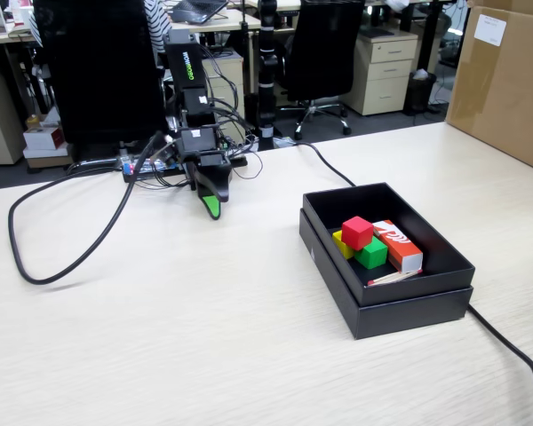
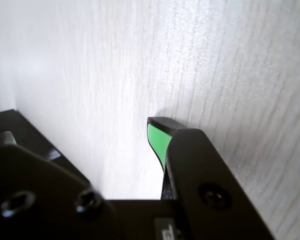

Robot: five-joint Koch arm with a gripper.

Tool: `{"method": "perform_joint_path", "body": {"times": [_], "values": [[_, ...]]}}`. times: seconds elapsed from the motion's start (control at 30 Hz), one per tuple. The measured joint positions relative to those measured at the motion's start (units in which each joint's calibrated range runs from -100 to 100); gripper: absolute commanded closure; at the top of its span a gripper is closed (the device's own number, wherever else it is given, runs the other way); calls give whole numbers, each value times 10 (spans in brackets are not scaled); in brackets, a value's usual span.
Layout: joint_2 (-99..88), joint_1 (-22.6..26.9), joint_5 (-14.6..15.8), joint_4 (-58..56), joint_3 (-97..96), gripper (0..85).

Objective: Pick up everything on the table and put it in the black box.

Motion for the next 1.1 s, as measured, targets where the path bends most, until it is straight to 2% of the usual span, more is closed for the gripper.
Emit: {"method": "perform_joint_path", "body": {"times": [0.1, 1.1], "values": [[0, 0, -6, 33, -16, 339], [0, -2, -8, 33, -16, 352]]}}
